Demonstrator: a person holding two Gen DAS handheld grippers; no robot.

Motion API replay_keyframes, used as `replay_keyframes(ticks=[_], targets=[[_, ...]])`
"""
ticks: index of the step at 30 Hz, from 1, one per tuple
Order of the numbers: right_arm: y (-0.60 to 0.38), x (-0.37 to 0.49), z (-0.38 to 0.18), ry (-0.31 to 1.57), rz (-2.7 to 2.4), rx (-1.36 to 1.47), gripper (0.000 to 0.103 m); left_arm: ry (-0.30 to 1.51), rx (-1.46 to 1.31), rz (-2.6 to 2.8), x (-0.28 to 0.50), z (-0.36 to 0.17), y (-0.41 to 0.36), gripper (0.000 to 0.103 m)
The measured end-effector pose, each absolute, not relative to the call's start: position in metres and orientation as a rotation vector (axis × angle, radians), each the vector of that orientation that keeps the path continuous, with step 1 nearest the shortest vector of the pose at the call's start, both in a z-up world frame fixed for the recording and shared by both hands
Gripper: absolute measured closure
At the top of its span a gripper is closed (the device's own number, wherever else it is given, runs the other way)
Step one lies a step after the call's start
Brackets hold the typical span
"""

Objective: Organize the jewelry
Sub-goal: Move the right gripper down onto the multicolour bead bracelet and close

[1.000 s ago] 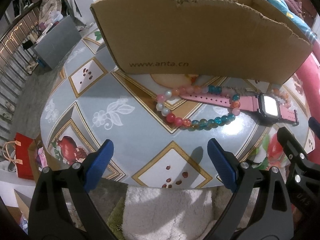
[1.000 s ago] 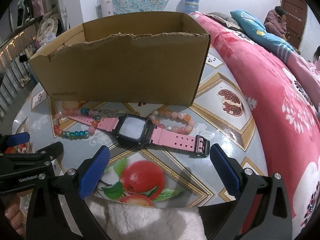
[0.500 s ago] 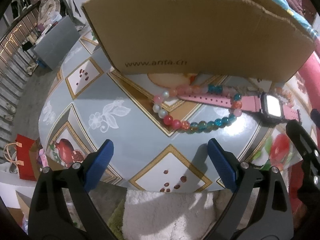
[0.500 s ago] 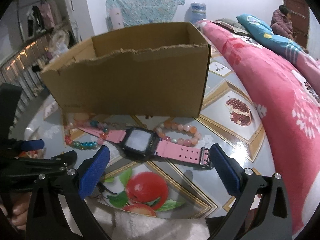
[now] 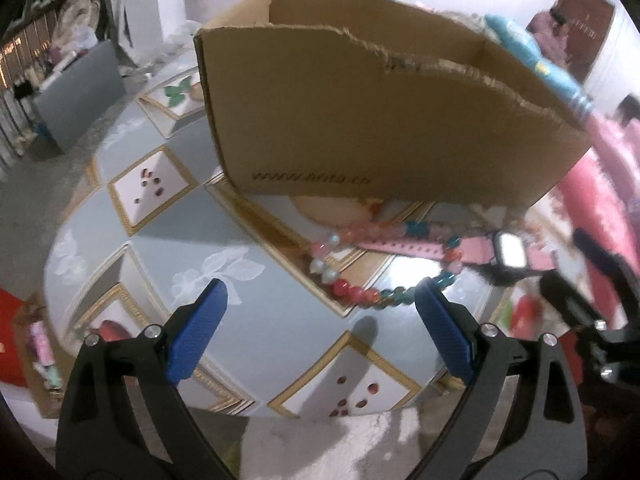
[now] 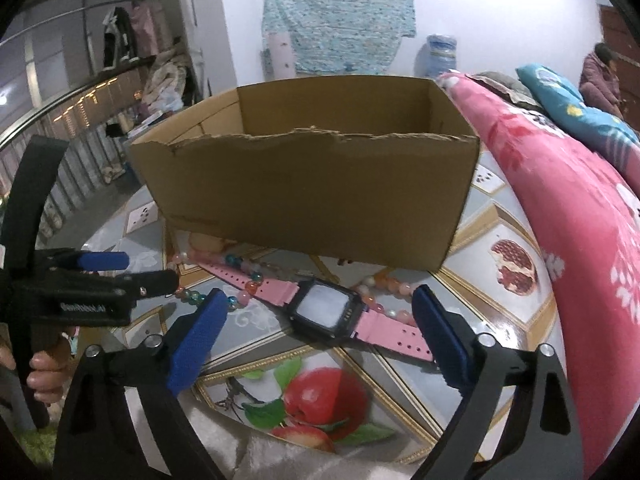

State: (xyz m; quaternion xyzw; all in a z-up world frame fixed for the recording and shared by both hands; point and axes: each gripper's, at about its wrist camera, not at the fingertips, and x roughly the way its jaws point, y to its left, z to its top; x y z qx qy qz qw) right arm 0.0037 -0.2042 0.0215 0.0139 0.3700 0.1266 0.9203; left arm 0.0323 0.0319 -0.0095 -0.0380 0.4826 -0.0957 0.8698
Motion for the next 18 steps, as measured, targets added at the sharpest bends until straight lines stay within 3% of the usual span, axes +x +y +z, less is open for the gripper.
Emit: replay_keyframes(ticks=[8,16,18], targets=[[-0.189,0.015,0.018,0.790,0.354,0.046,0.036,1.002,-0.174,-0.252,0.043,-0.008,0.046,0.012],[-0.171,0.035,0.012,0.875,0.431,0.093,0.065,0.926,-0.008,-0.207,0.037,-0.005,0.038,0.012],[-0.169,0.041,0.008,0.902,0.423,0.093,0.070,0.910,0.021,-0.224,0.036,-0.004,0.036,0.018]])
